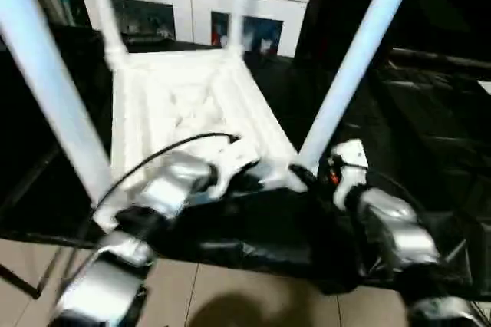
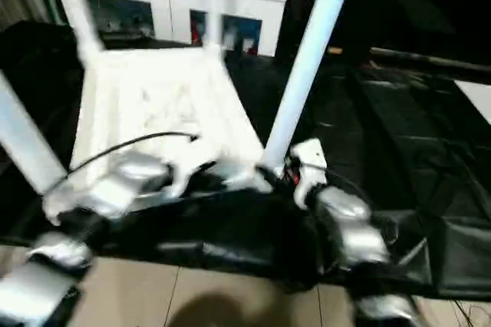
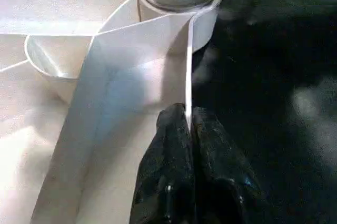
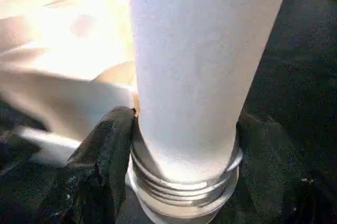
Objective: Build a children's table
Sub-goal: Rotate leg to tighten
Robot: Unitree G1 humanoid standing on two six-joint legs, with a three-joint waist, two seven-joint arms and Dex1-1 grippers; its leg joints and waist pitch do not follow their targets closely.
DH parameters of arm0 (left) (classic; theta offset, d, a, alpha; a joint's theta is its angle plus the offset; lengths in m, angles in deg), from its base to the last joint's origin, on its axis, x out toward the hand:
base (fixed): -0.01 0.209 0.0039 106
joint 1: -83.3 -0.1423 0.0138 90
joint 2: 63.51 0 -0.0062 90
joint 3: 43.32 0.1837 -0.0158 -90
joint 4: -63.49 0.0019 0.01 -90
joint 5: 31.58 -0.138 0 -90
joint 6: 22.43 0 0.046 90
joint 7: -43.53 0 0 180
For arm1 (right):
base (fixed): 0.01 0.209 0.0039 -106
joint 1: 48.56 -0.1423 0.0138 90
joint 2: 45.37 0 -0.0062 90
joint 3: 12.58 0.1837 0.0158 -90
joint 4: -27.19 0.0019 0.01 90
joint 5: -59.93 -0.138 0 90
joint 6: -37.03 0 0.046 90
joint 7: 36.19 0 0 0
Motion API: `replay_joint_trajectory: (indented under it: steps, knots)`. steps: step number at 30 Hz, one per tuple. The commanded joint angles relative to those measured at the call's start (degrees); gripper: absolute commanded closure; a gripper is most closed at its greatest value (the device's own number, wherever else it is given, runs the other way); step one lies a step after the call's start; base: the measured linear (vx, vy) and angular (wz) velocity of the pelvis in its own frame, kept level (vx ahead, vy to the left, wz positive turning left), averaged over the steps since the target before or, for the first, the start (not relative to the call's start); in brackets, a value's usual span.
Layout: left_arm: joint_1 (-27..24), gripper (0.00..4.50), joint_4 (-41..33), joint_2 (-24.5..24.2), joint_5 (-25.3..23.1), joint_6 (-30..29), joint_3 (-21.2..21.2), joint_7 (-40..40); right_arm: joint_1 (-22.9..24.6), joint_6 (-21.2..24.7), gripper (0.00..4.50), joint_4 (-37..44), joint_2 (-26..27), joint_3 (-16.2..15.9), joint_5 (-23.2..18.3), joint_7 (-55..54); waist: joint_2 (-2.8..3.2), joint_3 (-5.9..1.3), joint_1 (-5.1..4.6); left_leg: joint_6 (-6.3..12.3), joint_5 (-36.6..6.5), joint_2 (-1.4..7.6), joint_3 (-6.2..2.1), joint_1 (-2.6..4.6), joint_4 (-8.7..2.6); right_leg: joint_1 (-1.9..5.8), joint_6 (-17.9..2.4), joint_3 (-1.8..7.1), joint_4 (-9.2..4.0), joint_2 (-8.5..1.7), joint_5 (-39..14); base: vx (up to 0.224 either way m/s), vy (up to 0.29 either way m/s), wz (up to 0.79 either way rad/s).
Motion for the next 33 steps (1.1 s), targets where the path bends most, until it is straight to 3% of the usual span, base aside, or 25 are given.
replay_joint_trajectory:
  steps: [1,4,8,10,12,13,16,18,20,22,25,29,33]
  knots:
    - [-0.06,4.50,4.57,1.22,-0.91,-2.28,-0.54,-5.74,-0.67,1.25,1.90,-3.57,1.41,1.60,0.72,-6.68,0.54,-2.59,0.11,0.02,-18.01,-0.47,0.17,0.00,-4.48,2.05,-7.49,1.26,-5.67,-2.50,-24.46,0.000,0.000,0.00]
    - [3.21,4.50,9.40,4.39,-1.82,-1.53,-1.62,-12.81,-3.88,0.40,1.90,-6.05,5.58,0.28,3.33,-12.17,0.78,-2.68,0.00,0.03,-18.72,-0.55,0.02,0.02,-4.52,2.02,-6.78,1.21,-5.86,-2.47,-24.88,0.000,0.000,0.00]
    - [4.35,4.50,11.07,4.91,-2.54,-0.55,-1.41,-13.91,-4.24,-0.81,1.90,-5.23,7.13,-1.22,2.62,-7.54,0.74,-2.75,0.18,1.14,-17.83,-0.48,0.14,-0.27,-4.57,2.28,-7.74,1.38,-5.59,-2.39,-20.40,0.000,0.000,0.00]
    - [4.48,4.50,11.27,4.42,-2.92,-0.26,-0.76,-12.72,-2.94,-1.42,1.21,-2.54,6.73,-1.84,0.79,-2.15,0.60,-2.76,0.36,1.88,-17.05,-0.39,0.27,-0.31,-4.50,2.41,-8.78,1.46,-5.43,-2.41,-17.93,0.000,0.000,0.00]
    - [4.45,4.50,11.27,3.99,-3.07,-0.30,-0.35,-11.76,-2.39,-1.53,1.21,-1.58,5.97,-2.23,0.65,-0.69,0.64,-2.73,0.46,2.26,-17.11,-0.38,0.33,-0.24,-4.50,2.46,-9.17,1.46,-5.44,-2.42,-17.60,0.000,0.000,0.00]
    - [4.16,4.50,10.93,2.77,-3.41,-0.32,0.74,-8.99,-1.39,-1.22,1.14,0.06,3.78,-2.90,0.48,2.55,0.36,-2.69,0.32,2.70,-16.60,-0.39,0.10,-0.82,-4.74,2.99,-8.61,1.32,-5.36,-2.50,-18.36,0.000,0.000,0.00]
    - [3.46,4.50,10.06,1.01,-3.54,0.49,1.99,-4.54,0.06,1.24,0.76,3.09,-0.05,-3.96,-0.74,9.18,0.47,-2.75,-0.02,3.01,-16.03,-0.37,-0.17,-1.24,-4.80,3.32,-7.90,1.17,-5.43,-2.64,-19.23,0.000,0.000,0.00]
    - [2.89,4.50,9.25,-0.06,-3.58,0.55,2.73,-1.86,1.24,2.55,0.74,5.30,-2.85,-5.23,-0.99,13.78,0.40,-2.73,-0.09,3.38,-15.88,-0.30,-0.14,-1.08,-4.65,3.14,-8.30,1.17,-5.47,-2.65,-18.98,0.000,0.000,0.00]
    - [0.58,4.50,4.75,-3.40,-2.79,1.16,4.98,7.09,3.11,4.25,0.74,9.44,-8.37,-5.37,-2.93,21.80,0.17,-2.79,0.14,4.06,-15.04,0.00,-0.08,-0.73,-4.53,3.10,-10.04,1.23,-5.31,-2.77,-16.86,0.000,0.000,0.00]
    - [-0.73,4.50,2.11,-5.42,-2.46,2.34,6.49,12.06,3.65,4.34,0.74,10.76,-10.58,-5.14,-3.29,24.44,0.31,-2.93,0.70,4.82,-11.75,0.24,0.16,-0.62,-4.38,3.11,-12.12,1.36,-4.62,-2.77,-10.91,0.000,0.000,0.00]
    - [-3.29,4.50,-4.36,-9.09,-0.30,0.54,7.80,19.59,4.12,5.18,0.74,13.09,-13.58,-4.29,-4.60,28.15,0.35,-2.85,0.67,4.23,-10.78,0.32,0.15,-0.68,-4.56,3.26,-13.31,1.17,-4.12,-2.78,-8.23,0.000,0.000,0.00]
    - [-4.90,4.50,-8.81,-11.13,1.08,-1.45,7.85,22.88,4.81,6.66,0.74,15.55,-16.03,-5.27,-5.03,31.20,0.41,-2.82,0.83,3.91,-10.36,0.37,0.46,-0.24,-4.42,3.10,-14.31,1.33,-3.85,-2.61,-6.35,0.000,0.000,0.00]
    - [-6.05,4.50,-11.89,-12.38,1.96,-2.41,7.82,24.64,5.68,7.90,0.74,17.36,-17.74,-6.28,-4.92,33.30,0.48,-2.82,1.90,4.07,-9.98,0.46,0.73,0.08,-4.35,2.94,-14.51,1.44,-3.66,-2.66,-5.00,0.000,0.000,0.00]
